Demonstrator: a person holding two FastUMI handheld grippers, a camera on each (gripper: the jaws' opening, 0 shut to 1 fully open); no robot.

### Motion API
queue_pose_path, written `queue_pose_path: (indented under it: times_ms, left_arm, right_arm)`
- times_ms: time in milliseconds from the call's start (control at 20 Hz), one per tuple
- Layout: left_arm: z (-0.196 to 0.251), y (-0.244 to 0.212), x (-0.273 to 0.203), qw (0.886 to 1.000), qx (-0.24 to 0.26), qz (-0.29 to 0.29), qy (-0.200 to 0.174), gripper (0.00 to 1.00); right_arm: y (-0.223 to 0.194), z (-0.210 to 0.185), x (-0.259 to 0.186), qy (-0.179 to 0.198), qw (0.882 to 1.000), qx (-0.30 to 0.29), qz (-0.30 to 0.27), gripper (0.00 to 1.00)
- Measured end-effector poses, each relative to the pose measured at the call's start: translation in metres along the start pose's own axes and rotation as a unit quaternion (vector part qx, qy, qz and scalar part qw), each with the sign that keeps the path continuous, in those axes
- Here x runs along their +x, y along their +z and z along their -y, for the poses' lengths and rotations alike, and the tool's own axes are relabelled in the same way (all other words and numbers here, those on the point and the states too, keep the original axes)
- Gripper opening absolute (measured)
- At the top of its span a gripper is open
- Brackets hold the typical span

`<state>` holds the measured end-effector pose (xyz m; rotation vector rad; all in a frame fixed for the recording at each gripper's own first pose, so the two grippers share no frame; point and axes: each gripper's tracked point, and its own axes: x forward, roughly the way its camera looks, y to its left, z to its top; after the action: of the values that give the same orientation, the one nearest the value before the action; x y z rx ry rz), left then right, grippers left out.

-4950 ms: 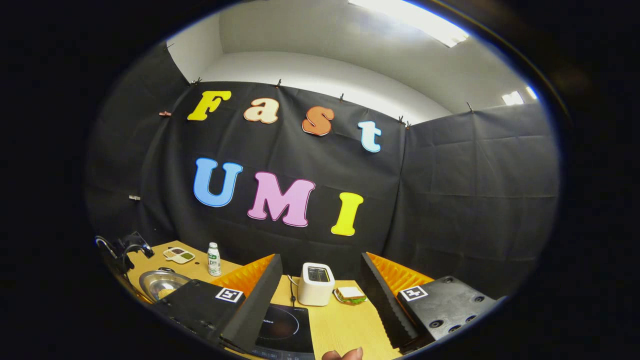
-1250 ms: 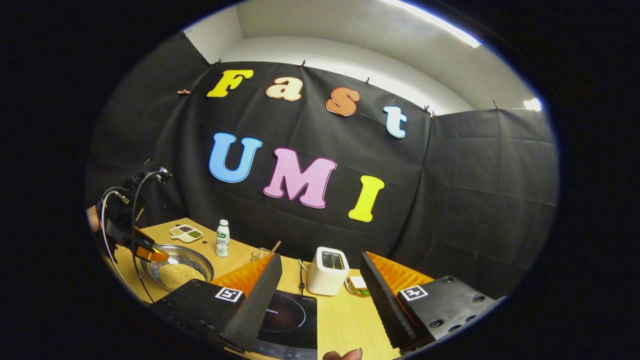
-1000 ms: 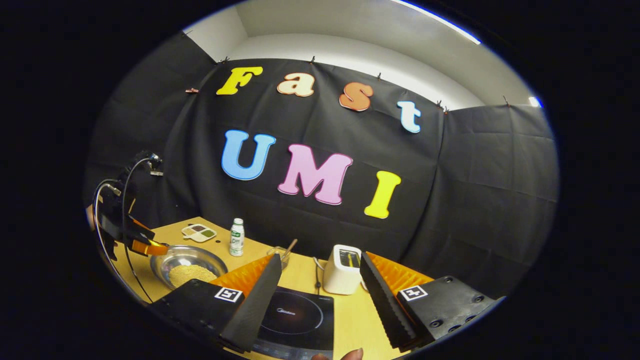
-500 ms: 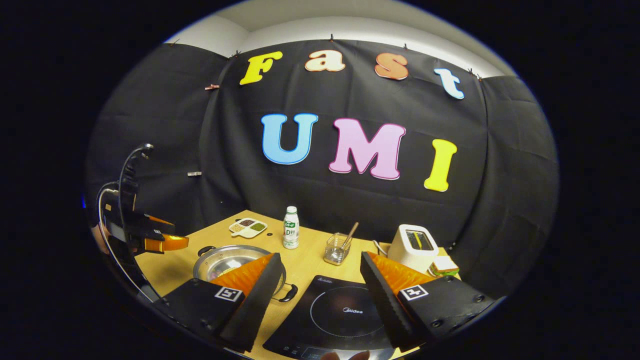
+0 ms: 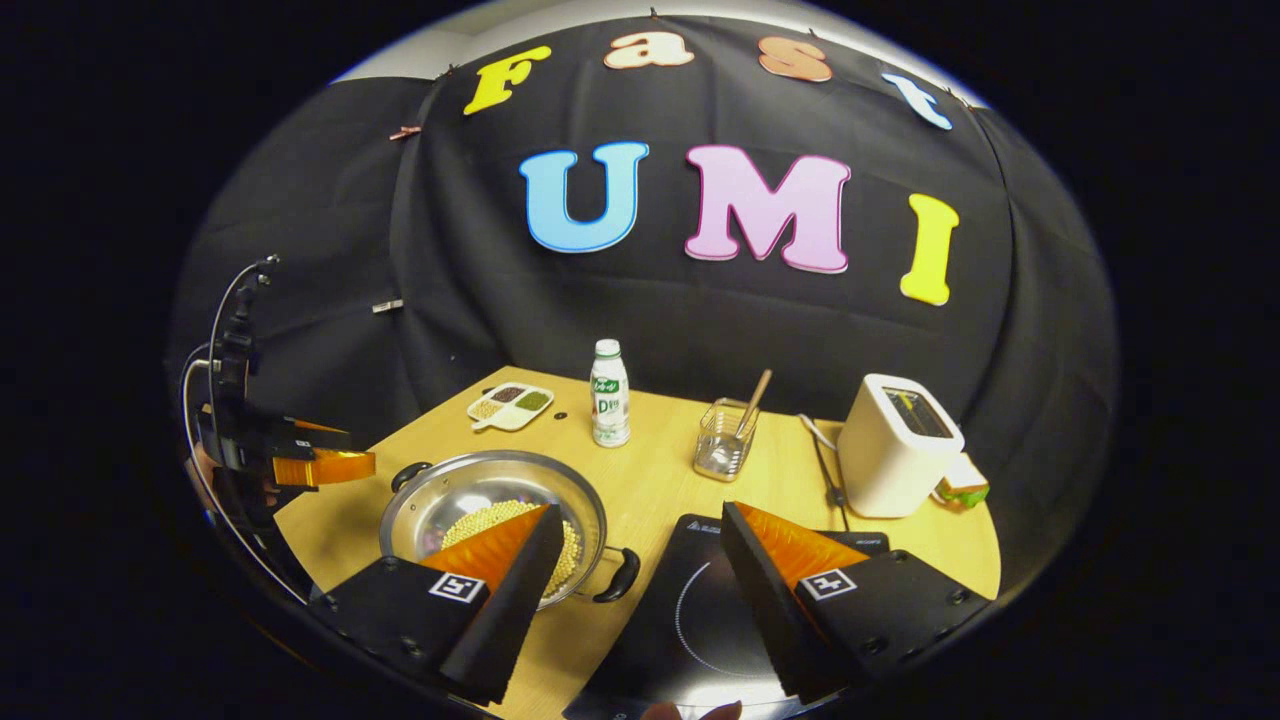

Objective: First push the handle of the pot to place it horizontally, then grasp the pot with both hands and set it on the induction cooktop.

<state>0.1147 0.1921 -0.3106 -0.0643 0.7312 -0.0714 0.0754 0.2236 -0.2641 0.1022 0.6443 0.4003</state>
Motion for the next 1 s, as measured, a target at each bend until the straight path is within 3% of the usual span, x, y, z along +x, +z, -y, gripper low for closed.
queue_pose_path:
  times_ms: [300,450,500,700,1000]
  left_arm:
    - [-0.006,-0.020,0.065,0.997,0.007,-0.079,-0.024,0.89]
    - [-0.016,-0.009,0.077,0.998,0.022,-0.065,-0.008,0.87]
    - [-0.016,-0.011,0.081,0.997,0.031,-0.071,-0.008,0.79]
    - [-0.022,-0.003,0.088,0.996,0.058,-0.069,0.003,0.69]
    - [-0.022,-0.017,0.103,0.992,0.070,-0.102,-0.001,0.72]
  right_arm:
    - [-0.057,-0.010,0.041,0.009,0.995,0.042,-0.091,0.99]
    - [-0.070,-0.010,0.051,0.001,0.993,0.051,-0.108,0.96]
    - [-0.073,-0.011,0.058,0.001,0.992,0.050,-0.114,0.95]
    - [-0.074,-0.014,0.066,-0.003,0.992,0.056,-0.117,0.89]
    - [-0.086,-0.018,0.074,0.001,0.989,0.063,-0.137,0.90]
